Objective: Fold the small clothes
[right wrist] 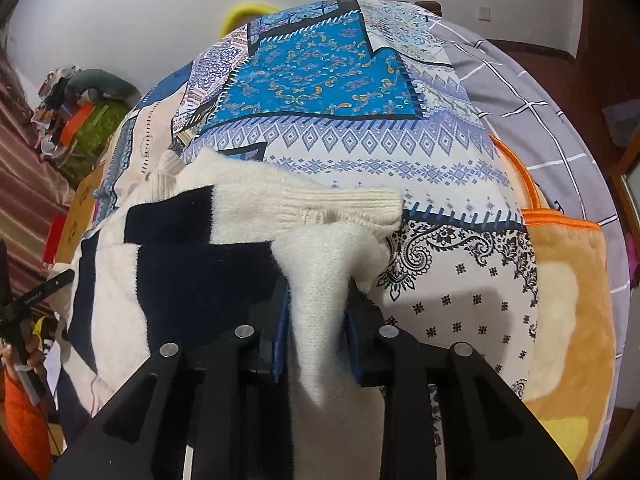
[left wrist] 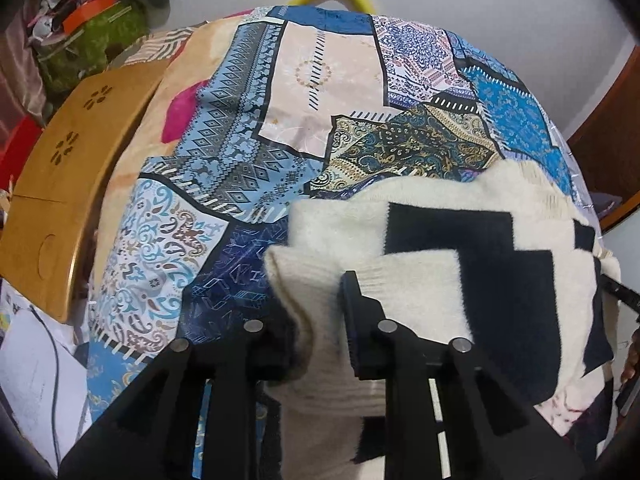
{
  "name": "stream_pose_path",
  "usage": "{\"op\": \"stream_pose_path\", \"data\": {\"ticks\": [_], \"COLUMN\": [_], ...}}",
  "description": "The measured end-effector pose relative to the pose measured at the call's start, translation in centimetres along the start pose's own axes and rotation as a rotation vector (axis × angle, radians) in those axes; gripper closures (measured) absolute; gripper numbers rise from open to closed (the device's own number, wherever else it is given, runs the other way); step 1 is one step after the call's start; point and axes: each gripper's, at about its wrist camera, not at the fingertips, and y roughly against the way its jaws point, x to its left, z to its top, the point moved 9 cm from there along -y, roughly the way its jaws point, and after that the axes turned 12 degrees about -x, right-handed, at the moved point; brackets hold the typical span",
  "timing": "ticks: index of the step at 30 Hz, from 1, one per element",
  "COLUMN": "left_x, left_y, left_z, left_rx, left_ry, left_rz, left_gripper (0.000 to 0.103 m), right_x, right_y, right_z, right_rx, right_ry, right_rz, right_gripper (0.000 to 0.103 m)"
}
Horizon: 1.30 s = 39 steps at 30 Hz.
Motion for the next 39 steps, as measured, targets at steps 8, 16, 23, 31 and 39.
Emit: {"op": "stream_pose_path", "data": {"ticks": [8,16,23,31,39], "left_x": [0.2,-0.2,-1.3,-1.9,-0.9], "left_y": [2.2,7.2,12.7,17.3,18.4], "left_z": [0.0,0.5,0.5,-1.5,-5.1], "left_rx": [-0.014,-0.076,-0.155,-0.209,-0.193], "left_ry": [-0.021,-0.057,-0.11,-0.154,-0.139], "left_rz": [0.028,0.043,0.03,0.022,0.019], "left_gripper": [0.081,0.081,0.08,0.058,0.033], "right_x": [0.0,1.8,4.0,5.2,4.1], "right_y": [2.7,7.9,13.0,16.6,16.6], "right_z": [-0.1,0.4,0.1,-2.5,-6.0], "right_rx": [-0.013,-0.077,-0.146,-0.151,-0.103], "right_ry": [0.029,0.072,0.152,0.202,0.157], "right_rz": [-0.03,-0.015,-0.004,-0.013,-0.023], "right_gripper": [0.074,0.073,0.061,0.04,0.03]}}
